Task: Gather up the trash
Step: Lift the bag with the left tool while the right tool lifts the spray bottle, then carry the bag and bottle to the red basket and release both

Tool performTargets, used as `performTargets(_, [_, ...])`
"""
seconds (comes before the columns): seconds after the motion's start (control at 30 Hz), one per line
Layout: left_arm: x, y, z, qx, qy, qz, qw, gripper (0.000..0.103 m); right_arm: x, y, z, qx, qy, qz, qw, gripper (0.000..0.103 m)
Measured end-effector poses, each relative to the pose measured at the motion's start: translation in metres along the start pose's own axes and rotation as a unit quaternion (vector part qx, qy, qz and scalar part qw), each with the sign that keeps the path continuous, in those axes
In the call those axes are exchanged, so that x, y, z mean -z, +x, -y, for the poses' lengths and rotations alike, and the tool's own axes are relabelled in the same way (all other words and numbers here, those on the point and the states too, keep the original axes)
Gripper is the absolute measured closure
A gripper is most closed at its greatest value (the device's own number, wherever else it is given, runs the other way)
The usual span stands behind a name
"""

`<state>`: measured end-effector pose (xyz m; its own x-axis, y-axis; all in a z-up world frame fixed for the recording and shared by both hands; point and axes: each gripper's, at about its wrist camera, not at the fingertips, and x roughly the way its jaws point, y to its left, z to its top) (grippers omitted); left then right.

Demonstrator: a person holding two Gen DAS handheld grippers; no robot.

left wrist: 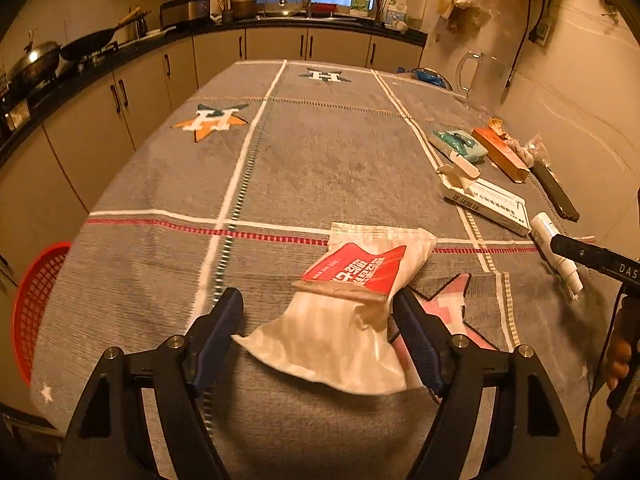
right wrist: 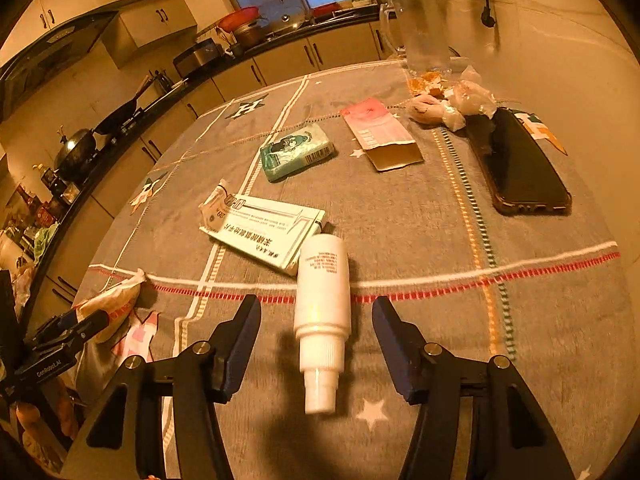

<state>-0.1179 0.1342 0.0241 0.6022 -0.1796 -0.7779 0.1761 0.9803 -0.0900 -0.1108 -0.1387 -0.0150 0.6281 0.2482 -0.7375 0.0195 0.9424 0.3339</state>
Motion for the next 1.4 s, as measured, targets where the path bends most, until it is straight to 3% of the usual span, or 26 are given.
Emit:
performTargets(0.13, [0.000, 0.001, 0.004, -0.007, -0.002, 0.001, 1.0000, 0.027, -0.001, 0.007, -0.002, 0.009, -0.003, -0.004, 1.000, 0.041])
performTargets(0.17, [0.000, 0.001, 0.003, -0.005, -0.006, 0.000, 1.0000, 0.032, -0.001, 0.008, -0.002, 0.011, -0.004, -0.004, 1.000, 0.042])
performTargets(0.23, [0.000, 0.000, -0.001, 0.009, -0.021, -0.001, 0.9997, 0.037, 0.000, 0.008, -0.003, 0.015, -0.007, -0.007, 1.000, 0.053])
performTargets(0.3, [0.000, -0.004, -0.006, 0.016, -0.034, 0.006, 0.9993, 0.039, 0.000, 0.010, -0.002, 0.017, -0.008, -0.013, 1.000, 0.071])
performTargets(0.63, [-0.004, -0.059, -0.038, 0.010, -0.091, 0.071, 0.9932, 0.040, 0.004, -0.022, -0.002, 0.001, -0.002, 0.015, 1.000, 0.071])
performTargets(1.0, [0.014, -0.114, -0.100, -0.104, -0.129, 0.129, 0.9777, 0.040, 0.002, -0.034, -0.055, -0.039, -0.050, 0.021, 0.998, 0.071])
performTargets(1.27, [0.044, -0.129, -0.168, -0.169, -0.190, 0.133, 0.9580, 0.040, -0.005, -0.014, -0.136, -0.090, -0.114, 0.002, 0.989, 0.071])
performTargets(1.4, [0.059, -0.125, -0.202, -0.181, -0.222, 0.123, 0.9500, 0.040, -0.009, 0.003, -0.185, -0.122, -0.145, -0.014, 0.982, 0.071])
